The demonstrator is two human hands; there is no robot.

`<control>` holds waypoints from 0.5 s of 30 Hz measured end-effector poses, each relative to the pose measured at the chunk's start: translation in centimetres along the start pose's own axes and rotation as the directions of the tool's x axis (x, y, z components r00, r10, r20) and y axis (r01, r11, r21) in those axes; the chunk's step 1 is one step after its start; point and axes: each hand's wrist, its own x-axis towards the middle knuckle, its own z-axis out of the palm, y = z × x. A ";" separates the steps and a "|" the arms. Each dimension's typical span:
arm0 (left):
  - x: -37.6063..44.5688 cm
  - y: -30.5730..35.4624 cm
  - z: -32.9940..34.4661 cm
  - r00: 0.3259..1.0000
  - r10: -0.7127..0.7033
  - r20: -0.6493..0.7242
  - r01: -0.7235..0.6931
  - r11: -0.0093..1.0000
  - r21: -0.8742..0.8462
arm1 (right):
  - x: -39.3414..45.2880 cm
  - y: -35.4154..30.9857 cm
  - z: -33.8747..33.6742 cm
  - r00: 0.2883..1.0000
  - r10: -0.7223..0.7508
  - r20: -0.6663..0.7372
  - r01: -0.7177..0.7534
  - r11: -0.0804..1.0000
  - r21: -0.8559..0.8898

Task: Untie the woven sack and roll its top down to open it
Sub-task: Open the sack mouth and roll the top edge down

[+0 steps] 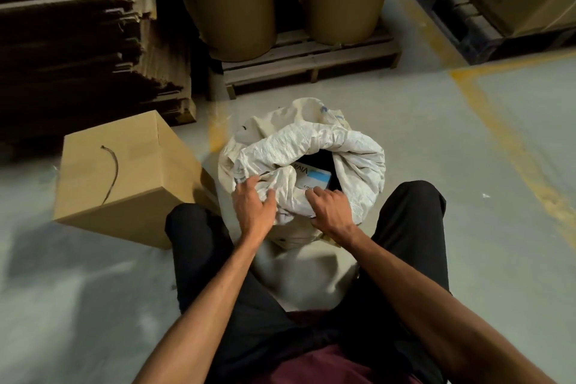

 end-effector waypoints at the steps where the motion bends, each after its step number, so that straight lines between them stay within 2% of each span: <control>1: 0.5 0.3 0.3 0.973 -0.229 0.029 0.227 0.971 0.070 | -0.1 -0.2 0.3 1.000 -0.001 -0.007 0.000 1.000 -0.013; 2: 0.9 0.8 0.7 0.903 -0.416 0.104 0.404 0.907 0.120 | -0.2 -0.5 0.7 1.000 0.000 -0.013 -0.001 1.000 -0.024; 3: 1.3 1.2 1.2 0.838 -0.515 0.182 0.492 0.856 0.157 | -0.2 -0.6 1.0 1.000 0.002 -0.019 -0.003 0.999 -0.035; 5: 1.8 1.4 2.3 0.802 -0.539 0.259 0.501 0.842 0.199 | -0.4 -0.7 1.5 1.000 -0.012 -0.027 0.010 0.998 -0.061; 9: 3.0 2.3 3.6 0.820 -0.506 0.267 0.505 0.860 0.078 | -0.6 -0.2 2.4 0.999 -0.033 -0.015 0.032 0.996 -0.080; 11: 3.5 2.7 3.5 0.852 -0.473 0.222 0.464 0.881 0.097 | -0.2 -0.4 2.1 0.999 -0.047 0.011 0.047 0.998 -0.039; 13: 3.8 2.9 2.9 0.927 -0.344 0.148 0.324 0.935 0.140 | 0.8 -0.4 1.3 0.982 -0.116 0.147 0.104 0.991 0.087; 15: 4.2 2.4 2.2 0.970 -0.208 0.129 0.189 0.971 0.145 | 2.2 0.0 0.2 0.920 -0.198 0.339 0.086 0.945 0.316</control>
